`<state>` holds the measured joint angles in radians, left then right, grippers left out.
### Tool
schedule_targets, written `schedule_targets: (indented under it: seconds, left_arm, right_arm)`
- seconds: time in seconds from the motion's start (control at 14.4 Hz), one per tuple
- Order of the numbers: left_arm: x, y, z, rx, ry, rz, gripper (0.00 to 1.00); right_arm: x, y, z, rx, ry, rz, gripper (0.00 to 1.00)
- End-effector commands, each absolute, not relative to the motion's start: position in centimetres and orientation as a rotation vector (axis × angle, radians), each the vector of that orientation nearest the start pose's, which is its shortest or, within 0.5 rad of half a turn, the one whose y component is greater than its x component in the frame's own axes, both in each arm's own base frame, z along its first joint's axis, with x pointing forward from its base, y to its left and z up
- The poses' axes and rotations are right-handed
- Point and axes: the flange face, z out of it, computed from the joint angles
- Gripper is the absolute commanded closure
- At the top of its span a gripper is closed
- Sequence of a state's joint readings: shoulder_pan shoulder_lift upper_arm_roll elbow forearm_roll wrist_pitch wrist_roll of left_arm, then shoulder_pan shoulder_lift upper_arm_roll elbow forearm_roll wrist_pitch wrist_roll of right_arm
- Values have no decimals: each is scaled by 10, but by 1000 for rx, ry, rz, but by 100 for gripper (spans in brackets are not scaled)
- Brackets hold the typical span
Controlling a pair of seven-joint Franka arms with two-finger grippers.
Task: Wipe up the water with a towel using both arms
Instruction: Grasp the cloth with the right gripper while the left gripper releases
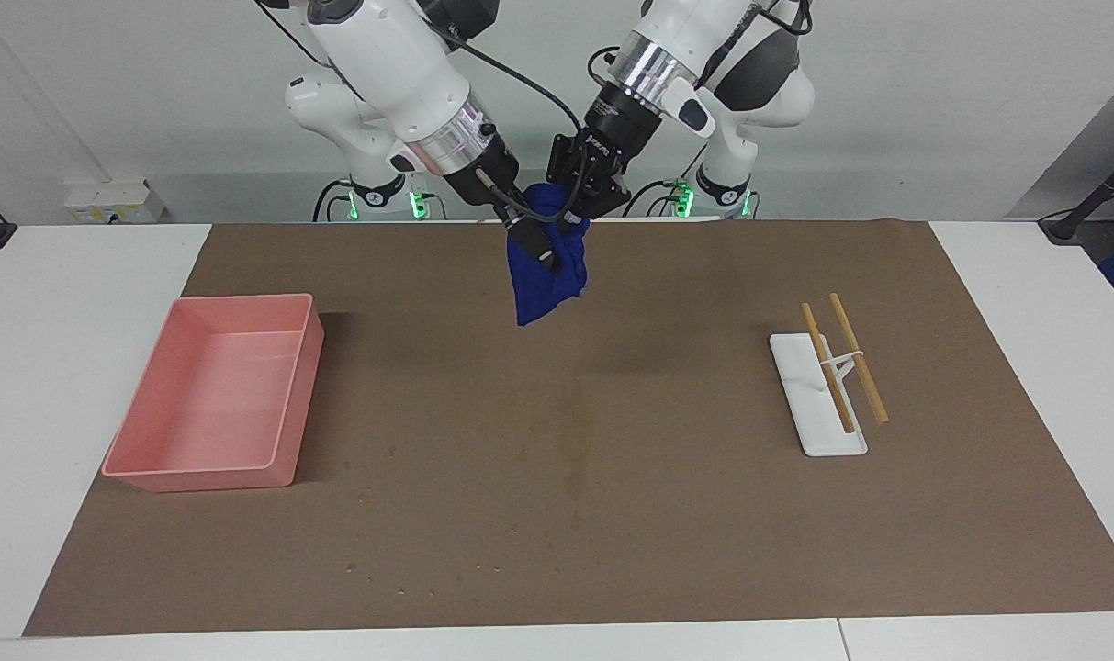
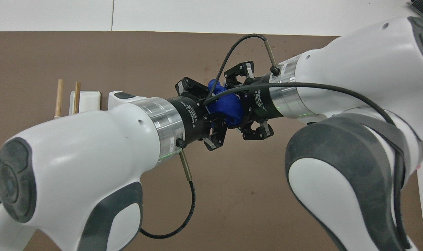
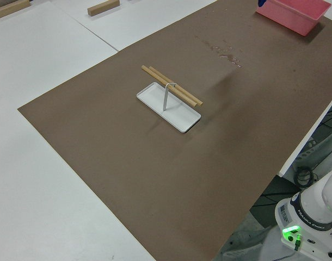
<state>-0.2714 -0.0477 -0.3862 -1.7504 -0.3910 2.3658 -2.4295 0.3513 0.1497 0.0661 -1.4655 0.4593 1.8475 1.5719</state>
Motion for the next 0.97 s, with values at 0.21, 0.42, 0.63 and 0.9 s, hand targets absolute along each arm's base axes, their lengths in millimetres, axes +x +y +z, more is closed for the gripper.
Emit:
schedule_targets:
  seconds: [0.21, 0.42, 0.63, 0.9]
  left_arm:
    - [459, -374, 660, 1396, 1999, -343, 26]
    - [467, -358, 658, 1429, 2016, -260, 0]
    - [496, -309, 652, 1471, 2065, -196, 0]
    - [516, -259, 644, 1704, 1977, -92, 0]
  right_arm:
    - [565, 281, 622, -2162, 1546, 371, 100]
    - [565, 283, 622, -2170, 1543, 358, 100]
    - [566, 280, 623, -2168, 1546, 352, 100]
    - [575, 269, 621, -2173, 1508, 300, 100]
